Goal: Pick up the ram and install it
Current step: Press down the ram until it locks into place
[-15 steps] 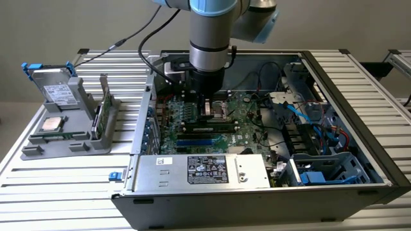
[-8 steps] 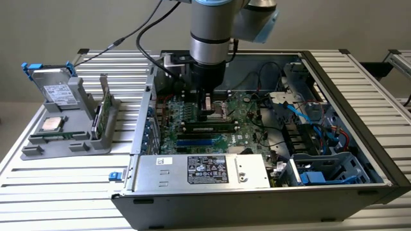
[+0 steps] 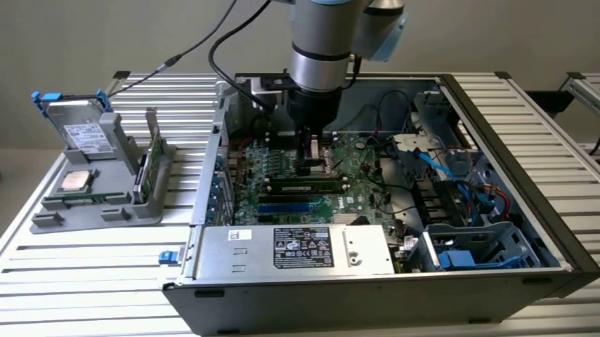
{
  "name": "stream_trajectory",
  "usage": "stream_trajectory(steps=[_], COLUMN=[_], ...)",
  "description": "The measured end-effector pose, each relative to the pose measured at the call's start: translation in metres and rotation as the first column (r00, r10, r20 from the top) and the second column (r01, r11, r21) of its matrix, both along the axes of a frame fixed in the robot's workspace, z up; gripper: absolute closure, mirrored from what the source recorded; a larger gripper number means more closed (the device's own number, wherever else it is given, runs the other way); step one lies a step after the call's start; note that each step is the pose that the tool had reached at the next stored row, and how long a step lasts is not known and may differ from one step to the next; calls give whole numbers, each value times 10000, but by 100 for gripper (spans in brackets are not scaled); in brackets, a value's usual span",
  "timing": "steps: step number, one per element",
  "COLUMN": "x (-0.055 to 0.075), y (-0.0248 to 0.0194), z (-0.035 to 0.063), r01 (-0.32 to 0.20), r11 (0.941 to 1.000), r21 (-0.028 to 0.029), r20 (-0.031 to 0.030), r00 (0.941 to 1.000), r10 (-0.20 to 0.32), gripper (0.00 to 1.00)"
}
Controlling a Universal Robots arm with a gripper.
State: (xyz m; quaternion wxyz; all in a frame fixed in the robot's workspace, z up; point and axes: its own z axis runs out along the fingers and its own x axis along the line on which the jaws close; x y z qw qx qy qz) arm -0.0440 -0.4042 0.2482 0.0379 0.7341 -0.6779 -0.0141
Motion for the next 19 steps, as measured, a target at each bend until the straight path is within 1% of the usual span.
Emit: stream_trajectory(steps=[5,9,19], x=[153,270,274], y=[-19,-31,-32], z=[1,1,1], r01=[-6,-14,-14], r11=[10000,10000,10000], r21=[3,6,6], r20=[-53,-77,-78], r00=[10000,10000,10000], r10=[6,14,14], gripper=[90,90,90])
